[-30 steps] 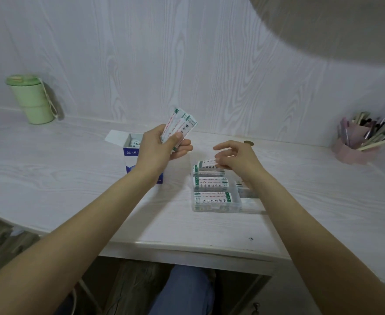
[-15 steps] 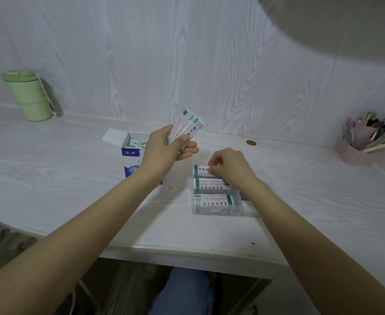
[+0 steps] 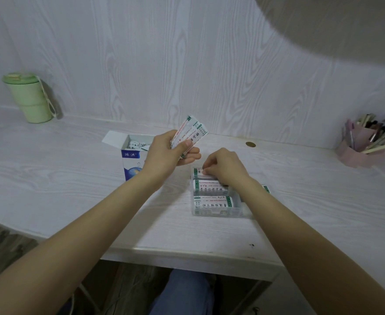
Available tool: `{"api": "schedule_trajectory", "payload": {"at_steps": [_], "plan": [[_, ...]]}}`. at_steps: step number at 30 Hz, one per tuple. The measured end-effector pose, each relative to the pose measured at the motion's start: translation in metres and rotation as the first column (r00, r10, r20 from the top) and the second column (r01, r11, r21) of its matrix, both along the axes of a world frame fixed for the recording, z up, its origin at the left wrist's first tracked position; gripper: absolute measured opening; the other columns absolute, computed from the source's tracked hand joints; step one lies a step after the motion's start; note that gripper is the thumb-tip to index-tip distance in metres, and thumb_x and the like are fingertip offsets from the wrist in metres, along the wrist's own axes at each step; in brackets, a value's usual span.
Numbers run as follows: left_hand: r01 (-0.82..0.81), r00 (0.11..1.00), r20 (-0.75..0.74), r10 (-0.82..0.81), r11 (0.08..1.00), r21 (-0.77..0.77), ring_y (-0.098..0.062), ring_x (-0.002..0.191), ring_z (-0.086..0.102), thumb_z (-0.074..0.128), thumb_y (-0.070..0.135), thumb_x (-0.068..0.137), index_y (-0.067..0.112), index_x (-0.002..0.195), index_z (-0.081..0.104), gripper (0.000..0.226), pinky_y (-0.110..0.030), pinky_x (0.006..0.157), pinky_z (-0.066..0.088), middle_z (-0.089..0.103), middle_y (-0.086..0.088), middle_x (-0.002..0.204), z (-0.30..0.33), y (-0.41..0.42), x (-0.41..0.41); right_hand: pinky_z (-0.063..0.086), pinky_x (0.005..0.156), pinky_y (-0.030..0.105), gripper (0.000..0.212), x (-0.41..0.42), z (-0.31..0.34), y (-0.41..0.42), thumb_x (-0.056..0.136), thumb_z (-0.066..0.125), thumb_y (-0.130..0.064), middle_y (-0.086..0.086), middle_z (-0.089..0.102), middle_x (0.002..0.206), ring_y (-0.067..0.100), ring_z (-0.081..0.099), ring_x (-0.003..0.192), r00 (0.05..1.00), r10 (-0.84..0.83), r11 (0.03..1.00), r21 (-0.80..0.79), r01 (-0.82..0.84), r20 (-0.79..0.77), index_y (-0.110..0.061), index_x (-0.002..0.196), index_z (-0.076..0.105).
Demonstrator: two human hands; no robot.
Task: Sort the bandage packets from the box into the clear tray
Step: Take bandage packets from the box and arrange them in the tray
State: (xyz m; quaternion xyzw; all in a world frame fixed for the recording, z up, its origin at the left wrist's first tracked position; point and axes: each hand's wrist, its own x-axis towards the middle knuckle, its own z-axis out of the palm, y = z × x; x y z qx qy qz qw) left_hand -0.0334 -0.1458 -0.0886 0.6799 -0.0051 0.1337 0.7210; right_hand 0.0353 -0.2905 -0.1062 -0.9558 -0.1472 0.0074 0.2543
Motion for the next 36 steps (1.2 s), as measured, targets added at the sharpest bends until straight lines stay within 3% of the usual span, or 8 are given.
{"api": "schedule_trajectory", "payload": {"at_steps": [5,7,9,11,15,18,27,36], "plan": [[0.038,0.998,-0.052,-0.039,0.999,-0.029,-0.024,0.076,0.073,0.054,0.004,0.094,0.010,0.106,0.059,0.014,-0.024,0.067,0.059,0.070,-0.017,0.086,0.001,0.003,0.000,0.054,0.076,0.032,0.014,0.000,-0.001,-0.004,0.082,0.072,-0.020,-0.001,0.067,0.089,0.017,0.064,0.083,1.000,0.026,0.999,0.027,-0.026,0.014,-0.015,0.095,0.072],[0.053,0.997,-0.060,-0.057,0.997,-0.061,-0.025,0.077,0.073,0.056,0.003,0.093,0.008,0.107,0.059,0.015,-0.024,0.066,0.059,0.071,-0.018,0.088,0.002,0.004,-0.001,0.049,0.073,0.021,0.012,-0.005,0.005,-0.006,0.085,0.068,-0.020,-0.003,0.069,0.091,0.010,0.062,0.082,0.997,0.011,0.977,0.210,-0.027,0.076,-0.016,0.096,0.072],[0.068,0.994,-0.074,-0.074,0.994,-0.088,-0.026,0.077,0.073,0.058,0.002,0.091,0.008,0.107,0.060,0.016,-0.022,0.064,0.058,0.071,-0.018,0.089,0.003,0.004,-0.003,0.048,0.072,0.017,0.011,-0.014,0.017,-0.009,0.090,0.062,-0.022,-0.005,0.069,0.087,0.006,0.062,0.080,1.000,0.004,0.808,0.589,-0.011,0.013,-0.018,0.094,0.072],[0.111,0.988,-0.094,-0.121,0.988,-0.104,-0.029,0.078,0.072,0.060,0.002,0.089,0.009,0.106,0.061,0.018,-0.023,0.063,0.059,0.072,-0.018,0.091,0.003,0.002,-0.005,0.052,0.069,0.021,0.015,-0.023,0.027,-0.012,0.092,0.060,-0.027,-0.001,0.071,0.086,0.008,0.065,0.076,0.990,0.101,0.595,0.803,0.021,-0.101,-0.016,0.095,0.070],[0.225,0.964,-0.115,-0.239,0.967,-0.123,-0.032,0.085,0.071,0.061,0.003,0.088,0.010,0.107,0.064,0.020,-0.029,0.073,0.059,0.073,-0.012,0.099,0.003,-0.006,-0.007,0.051,0.060,0.016,0.008,-0.033,0.031,-0.012,0.081,0.071,-0.006,0.005,0.072,0.083,0.008,0.066,0.067,0.990,0.134,0.629,0.775,-0.055,-0.038,-0.012,0.088,0.070],[0.217,0.963,-0.120,-0.240,0.960,-0.177,-0.032,0.087,0.071,0.052,0.009,0.095,0.007,0.109,0.062,0.017,-0.032,0.077,0.059,0.072,-0.016,0.100,0.003,-0.007,-0.007,0.053,0.063,0.016,0.015,-0.035,0.030,-0.014,0.078,0.072,0.002,0.007,0.072,0.082,0.010,0.069,0.069,0.992,0.107,0.556,0.831,-0.005,-0.066,-0.009,0.089,0.069],[0.065,0.986,-0.146,-0.080,0.992,-0.107,-0.021,0.078,0.072,0.063,0.008,0.088,0.013,0.107,0.064,0.020,-0.029,0.059,0.060,0.073,-0.007,0.095,0.001,-0.009,-0.005,0.056,0.065,0.021,0.025,-0.038,0.022,-0.017,0.076,0.073,0.004,0.006,0.073,0.083,0.018,0.071,0.073,0.995,0.079,0.529,0.849,0.014,-0.066,-0.012,0.094,0.067],[-0.056,0.998,-0.044,0.053,0.996,-0.075,-0.015,0.066,0.072,0.050,0.010,0.097,0.016,0.108,0.058,0.014,-0.022,0.055,0.057,0.067,0.000,0.094,0.002,-0.004,-0.003,0.056,0.068,0.018,0.019,-0.019,0.012,-0.025,0.078,0.074,-0.001,0.016,0.064,0.098,0.023,0.068,0.085,0.994,-0.077,0.607,0.788,0.108,-0.077,-0.016,0.088,0.070]]}}
